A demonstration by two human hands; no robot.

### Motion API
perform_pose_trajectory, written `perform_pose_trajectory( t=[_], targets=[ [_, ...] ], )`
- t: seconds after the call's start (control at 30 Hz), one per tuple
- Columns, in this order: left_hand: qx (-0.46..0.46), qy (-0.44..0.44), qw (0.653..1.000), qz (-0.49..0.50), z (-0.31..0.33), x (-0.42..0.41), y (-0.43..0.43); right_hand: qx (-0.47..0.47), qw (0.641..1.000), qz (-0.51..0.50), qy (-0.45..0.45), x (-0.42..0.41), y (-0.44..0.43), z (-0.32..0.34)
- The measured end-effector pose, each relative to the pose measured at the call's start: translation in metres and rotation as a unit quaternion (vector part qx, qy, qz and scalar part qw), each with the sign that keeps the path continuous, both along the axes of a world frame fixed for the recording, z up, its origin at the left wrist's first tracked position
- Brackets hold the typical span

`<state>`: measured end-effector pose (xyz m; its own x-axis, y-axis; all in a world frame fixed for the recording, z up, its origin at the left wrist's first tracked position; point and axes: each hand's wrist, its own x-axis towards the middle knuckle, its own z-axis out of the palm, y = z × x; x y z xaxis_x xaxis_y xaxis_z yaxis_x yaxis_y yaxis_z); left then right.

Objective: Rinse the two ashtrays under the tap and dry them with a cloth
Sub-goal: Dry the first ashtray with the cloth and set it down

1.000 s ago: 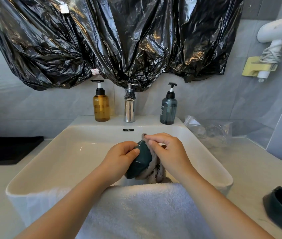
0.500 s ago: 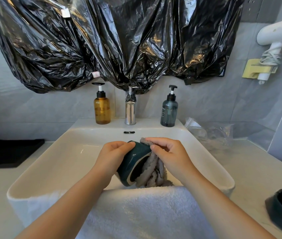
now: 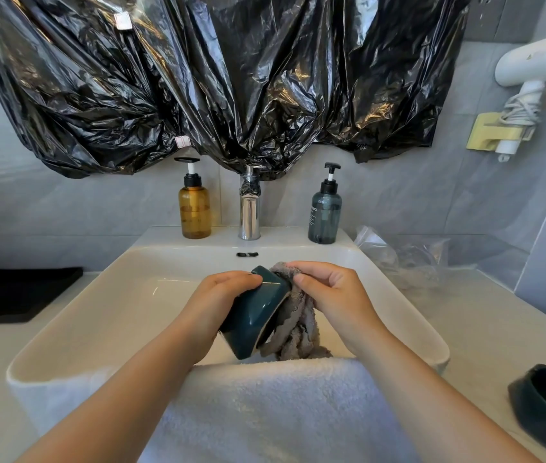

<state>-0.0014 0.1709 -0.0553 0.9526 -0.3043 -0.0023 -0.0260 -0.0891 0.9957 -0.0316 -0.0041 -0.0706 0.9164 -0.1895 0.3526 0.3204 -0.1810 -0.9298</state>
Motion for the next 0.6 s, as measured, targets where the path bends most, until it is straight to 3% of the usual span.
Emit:
perform_pose_trajectory(
  t=[0.43, 0.6],
  targets=[
    [0.029, -0.099, 0.994, -0.041, -0.012, 0.005, -0.001, -0.09, 0.993, -0.035, -0.068, -0.005, 0.007, 0.003],
    [0.004, -0.106, 0.992, -0.073, -0.012, 0.005, -0.001, -0.064, 0.995, -0.051, -0.064, -0.003, 0.002, 0.0]
  ],
)
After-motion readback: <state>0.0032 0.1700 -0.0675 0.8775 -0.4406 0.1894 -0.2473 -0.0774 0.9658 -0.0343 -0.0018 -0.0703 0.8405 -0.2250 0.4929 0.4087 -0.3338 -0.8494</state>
